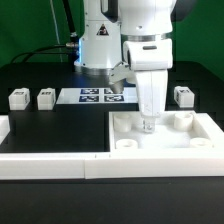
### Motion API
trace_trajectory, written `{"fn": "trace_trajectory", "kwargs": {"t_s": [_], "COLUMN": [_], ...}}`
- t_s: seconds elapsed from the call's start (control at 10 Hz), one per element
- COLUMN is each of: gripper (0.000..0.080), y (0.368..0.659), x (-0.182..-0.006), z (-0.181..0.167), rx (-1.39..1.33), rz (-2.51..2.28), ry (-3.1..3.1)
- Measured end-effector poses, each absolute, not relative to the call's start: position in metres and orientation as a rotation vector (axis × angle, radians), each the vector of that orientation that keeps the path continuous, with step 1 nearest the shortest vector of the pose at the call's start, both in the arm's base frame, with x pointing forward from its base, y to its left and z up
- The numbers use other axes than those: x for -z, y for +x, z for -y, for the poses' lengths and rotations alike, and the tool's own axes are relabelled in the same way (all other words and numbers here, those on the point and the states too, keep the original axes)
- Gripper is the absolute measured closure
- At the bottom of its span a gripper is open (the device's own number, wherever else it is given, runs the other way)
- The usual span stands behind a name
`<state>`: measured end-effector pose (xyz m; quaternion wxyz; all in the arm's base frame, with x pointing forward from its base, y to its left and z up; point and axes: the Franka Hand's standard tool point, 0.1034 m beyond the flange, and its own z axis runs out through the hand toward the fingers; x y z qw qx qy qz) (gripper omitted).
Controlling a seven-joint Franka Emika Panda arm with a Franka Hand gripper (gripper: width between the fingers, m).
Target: Assemble square table
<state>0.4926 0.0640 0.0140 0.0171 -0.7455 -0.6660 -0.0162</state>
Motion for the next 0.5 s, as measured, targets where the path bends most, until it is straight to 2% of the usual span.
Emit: {"fn": "trace_trajectory", "kwargs": {"t_s": [0.2,0.5], "gripper": [0.0151,0.0151], "y": [0.489,0.478], "x": [-0.030,-0.050], "z": [-0.079,-0.128], "rx": [0.015,0.015], "rz": [1.933,1.515], "ry": [-2.431,-2.722]}}
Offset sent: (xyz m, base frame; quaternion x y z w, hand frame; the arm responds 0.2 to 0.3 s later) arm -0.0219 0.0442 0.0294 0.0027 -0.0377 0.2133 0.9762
